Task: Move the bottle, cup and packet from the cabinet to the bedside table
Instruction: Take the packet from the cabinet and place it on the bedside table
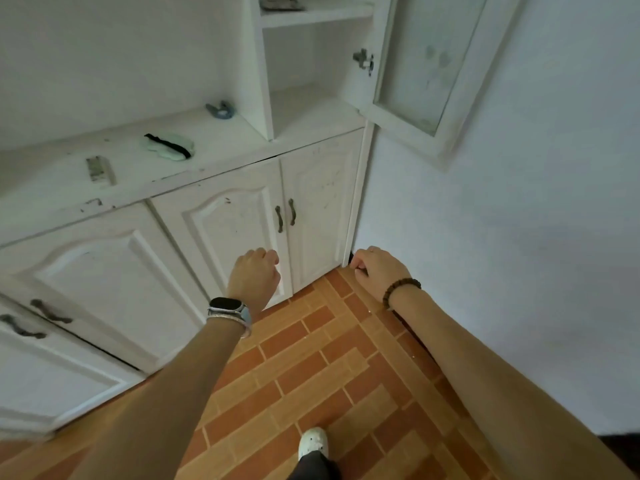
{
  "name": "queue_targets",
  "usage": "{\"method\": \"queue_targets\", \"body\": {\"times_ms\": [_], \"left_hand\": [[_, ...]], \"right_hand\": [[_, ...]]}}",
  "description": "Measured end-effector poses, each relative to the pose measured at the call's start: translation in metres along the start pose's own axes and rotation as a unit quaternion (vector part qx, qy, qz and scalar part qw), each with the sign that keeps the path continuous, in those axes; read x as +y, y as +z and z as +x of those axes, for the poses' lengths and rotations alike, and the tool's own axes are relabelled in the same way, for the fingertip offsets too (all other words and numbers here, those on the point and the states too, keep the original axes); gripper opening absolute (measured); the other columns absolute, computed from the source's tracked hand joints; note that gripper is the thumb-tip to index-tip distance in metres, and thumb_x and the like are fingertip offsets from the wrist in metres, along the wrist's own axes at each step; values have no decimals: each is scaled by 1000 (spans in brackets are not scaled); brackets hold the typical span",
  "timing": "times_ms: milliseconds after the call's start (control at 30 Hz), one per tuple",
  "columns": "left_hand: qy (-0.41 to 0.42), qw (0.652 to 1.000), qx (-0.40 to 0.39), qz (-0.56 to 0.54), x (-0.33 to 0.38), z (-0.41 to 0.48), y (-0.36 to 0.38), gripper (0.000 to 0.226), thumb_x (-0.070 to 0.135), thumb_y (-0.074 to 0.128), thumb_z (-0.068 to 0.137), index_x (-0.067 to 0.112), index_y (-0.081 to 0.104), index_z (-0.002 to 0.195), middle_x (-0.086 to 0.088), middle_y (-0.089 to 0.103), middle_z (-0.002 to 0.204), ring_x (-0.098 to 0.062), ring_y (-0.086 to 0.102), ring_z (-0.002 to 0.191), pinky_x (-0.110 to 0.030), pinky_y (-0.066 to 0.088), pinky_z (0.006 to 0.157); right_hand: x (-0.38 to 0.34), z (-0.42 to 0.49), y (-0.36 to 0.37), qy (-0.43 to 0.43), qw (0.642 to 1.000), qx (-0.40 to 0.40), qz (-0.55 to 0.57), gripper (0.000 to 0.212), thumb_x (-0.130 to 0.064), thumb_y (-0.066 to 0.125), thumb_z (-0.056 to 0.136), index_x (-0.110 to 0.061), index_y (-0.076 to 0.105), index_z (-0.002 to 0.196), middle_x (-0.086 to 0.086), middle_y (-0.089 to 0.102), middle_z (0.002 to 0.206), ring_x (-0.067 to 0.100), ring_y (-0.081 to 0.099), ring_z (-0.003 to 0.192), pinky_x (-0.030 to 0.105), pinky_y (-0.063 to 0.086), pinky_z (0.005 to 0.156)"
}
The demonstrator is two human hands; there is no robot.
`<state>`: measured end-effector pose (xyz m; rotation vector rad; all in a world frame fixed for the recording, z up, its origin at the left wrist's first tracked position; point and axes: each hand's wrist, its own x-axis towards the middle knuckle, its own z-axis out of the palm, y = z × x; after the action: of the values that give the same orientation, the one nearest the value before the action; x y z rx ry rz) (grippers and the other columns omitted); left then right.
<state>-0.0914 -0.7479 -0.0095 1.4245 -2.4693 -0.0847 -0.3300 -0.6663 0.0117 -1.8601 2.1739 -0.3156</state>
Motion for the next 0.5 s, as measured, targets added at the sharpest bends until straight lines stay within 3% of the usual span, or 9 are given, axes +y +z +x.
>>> {"method": "queue_targets", "body": {"times_ms": [367,500], "left_hand": [[10,999,29,-20,-15,106,7,23,9,51,89,7,60,110,-11,62,102,-25,57,88,-38,48,79],[14,998,53,-14,-11,150,6,20,5,53,85,5,61,103,-13,62,95,-29,57,82,-41,48,74]], "right_hand": [[15,109,-8,-16,1000,-4,23,18,-18,49,95,-19,61,108,1,58,110,19,59,98,32,51,82],[24,162,-26,-42,999,3,31,19,-18,50,95,-20,61,110,1,57,110,19,57,99,32,51,83]]}}
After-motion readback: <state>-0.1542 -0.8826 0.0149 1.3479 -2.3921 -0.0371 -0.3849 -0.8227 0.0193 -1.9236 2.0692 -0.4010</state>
